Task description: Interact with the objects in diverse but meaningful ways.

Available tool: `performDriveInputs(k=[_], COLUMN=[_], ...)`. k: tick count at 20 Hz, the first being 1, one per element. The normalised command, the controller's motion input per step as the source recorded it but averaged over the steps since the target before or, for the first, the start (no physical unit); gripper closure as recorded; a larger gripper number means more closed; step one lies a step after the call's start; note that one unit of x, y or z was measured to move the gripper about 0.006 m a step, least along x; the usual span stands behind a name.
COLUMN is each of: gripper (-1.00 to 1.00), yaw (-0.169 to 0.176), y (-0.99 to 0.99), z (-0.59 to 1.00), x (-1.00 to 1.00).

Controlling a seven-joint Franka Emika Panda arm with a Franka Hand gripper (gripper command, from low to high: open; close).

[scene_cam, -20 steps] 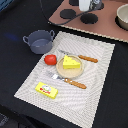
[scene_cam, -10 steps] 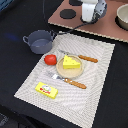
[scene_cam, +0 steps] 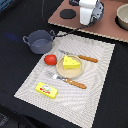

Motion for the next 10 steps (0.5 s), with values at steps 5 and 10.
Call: performDriveInputs(k=[5, 10], gripper=[1.00, 1.00], yaw=[0.023, 0.001], y=[0.36, 0.22], z=[-0.07, -0.15], x=[0.04, 0.13])
